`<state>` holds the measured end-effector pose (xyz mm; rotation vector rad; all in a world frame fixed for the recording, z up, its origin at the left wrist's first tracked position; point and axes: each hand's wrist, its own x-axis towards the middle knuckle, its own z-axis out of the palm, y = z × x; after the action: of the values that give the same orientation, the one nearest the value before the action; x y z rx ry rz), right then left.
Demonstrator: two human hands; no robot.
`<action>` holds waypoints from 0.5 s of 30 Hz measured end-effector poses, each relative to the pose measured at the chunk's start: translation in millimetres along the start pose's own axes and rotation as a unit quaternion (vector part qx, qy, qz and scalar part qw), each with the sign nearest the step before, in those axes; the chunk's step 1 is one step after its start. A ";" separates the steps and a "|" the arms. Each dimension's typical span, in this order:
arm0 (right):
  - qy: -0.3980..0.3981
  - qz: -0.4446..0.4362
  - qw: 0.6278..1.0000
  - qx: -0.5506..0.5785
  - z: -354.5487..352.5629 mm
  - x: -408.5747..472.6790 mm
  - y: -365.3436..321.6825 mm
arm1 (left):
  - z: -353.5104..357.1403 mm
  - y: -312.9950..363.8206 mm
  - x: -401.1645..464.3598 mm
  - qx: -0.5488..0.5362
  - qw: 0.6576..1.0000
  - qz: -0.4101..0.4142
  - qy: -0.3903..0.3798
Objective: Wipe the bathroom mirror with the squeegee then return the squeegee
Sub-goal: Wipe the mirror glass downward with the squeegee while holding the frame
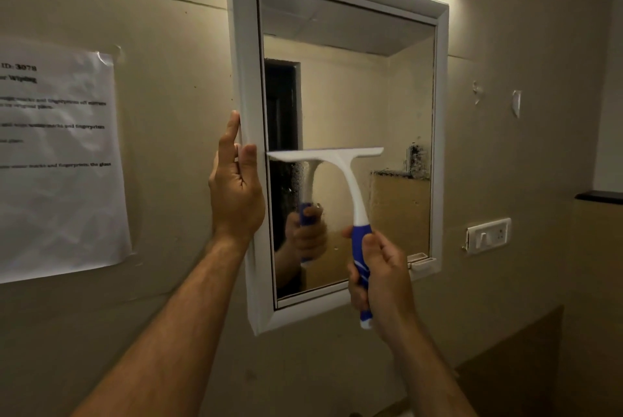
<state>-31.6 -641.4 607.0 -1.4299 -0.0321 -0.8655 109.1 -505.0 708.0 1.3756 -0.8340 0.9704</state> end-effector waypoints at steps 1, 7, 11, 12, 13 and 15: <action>0.005 0.008 1.000 0.000 -1.4 -5.7 6.9 | 0.1 0.0 0.0 0.000 1.000 0.001 -0.002; 0.010 0.016 1.000 0.006 -4.0 -14.5 10.6 | -0.1 0.6 -0.4 0.005 1.000 0.001 -0.003; 0.001 -0.019 1.000 -0.013 1.9 8.0 -12.9 | -0.4 3.7 -1.0 0.011 1.000 -0.007 -0.003; 0.000 -0.022 1.000 -0.017 2.2 11.6 -15.2 | -0.5 3.9 -1.3 0.012 1.000 -0.008 -0.002; 0.000 -0.022 1.000 -0.018 2.1 12.7 -14.9 | -0.5 4.0 -1.5 0.011 1.000 -0.009 -0.003; -0.004 -0.009 1.000 -0.009 0.9 6.1 -7.9 | -0.5 4.1 -1.9 0.010 1.000 -0.011 -0.003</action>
<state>-31.1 -642.9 616.9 -1.4514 -0.0441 -0.8777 104.6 -504.8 707.9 1.4016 -0.8148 0.9606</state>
